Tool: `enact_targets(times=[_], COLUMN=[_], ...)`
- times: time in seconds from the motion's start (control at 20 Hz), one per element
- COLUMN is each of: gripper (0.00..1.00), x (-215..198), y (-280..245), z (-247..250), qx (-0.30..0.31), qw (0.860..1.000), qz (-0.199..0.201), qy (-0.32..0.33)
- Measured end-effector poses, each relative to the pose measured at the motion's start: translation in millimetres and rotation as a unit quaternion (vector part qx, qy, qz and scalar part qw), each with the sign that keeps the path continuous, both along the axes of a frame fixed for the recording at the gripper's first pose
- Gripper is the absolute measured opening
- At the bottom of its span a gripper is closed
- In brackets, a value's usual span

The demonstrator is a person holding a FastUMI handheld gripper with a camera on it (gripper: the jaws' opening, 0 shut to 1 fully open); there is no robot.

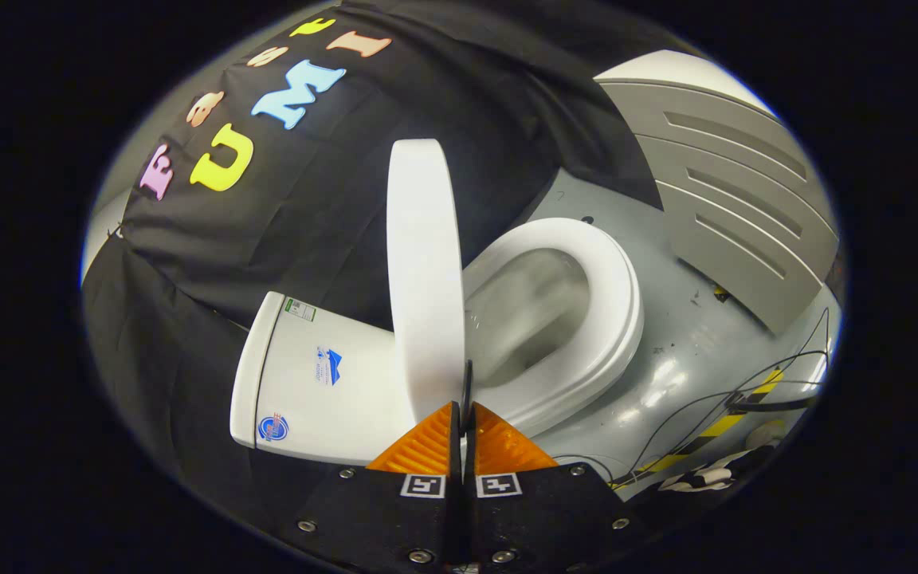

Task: Open the toilet lid.

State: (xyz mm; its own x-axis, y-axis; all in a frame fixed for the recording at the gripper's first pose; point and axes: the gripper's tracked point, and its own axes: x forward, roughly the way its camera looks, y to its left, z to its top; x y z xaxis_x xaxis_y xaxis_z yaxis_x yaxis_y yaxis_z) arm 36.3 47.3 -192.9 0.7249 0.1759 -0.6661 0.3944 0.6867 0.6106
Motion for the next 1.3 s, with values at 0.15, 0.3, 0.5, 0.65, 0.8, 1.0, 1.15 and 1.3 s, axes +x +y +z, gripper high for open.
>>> enact_targets(times=[0.15,0.3,0.5,0.65,0.8,1.0,1.15,1.3], gripper=[0.0,0.0,0.0,0.0,0.0,0.0,0.0,0.0], x=[2.4,4.6,8.5,9.8,13.1,17.1,20.6,24.5], y=[7.7,13.8,25.9,35.0,47.3,60.6,71.7,85.6], z=[8.1,15.0,26.6,33.0,44.5,53.4,58.6,66.0], qx=[-0.041,-0.07,-0.092,-0.117,-0.132,-0.152,-0.166,-0.181], qw=[0.999,0.997,0.994,0.991,0.987,0.983,0.979,0.975], qz=[0.017,0.026,0.034,0.044,0.053,0.063,0.071,0.082], qy=[-0.017,-0.028,-0.049,-0.054,-0.068,-0.083,-0.092,-0.103])
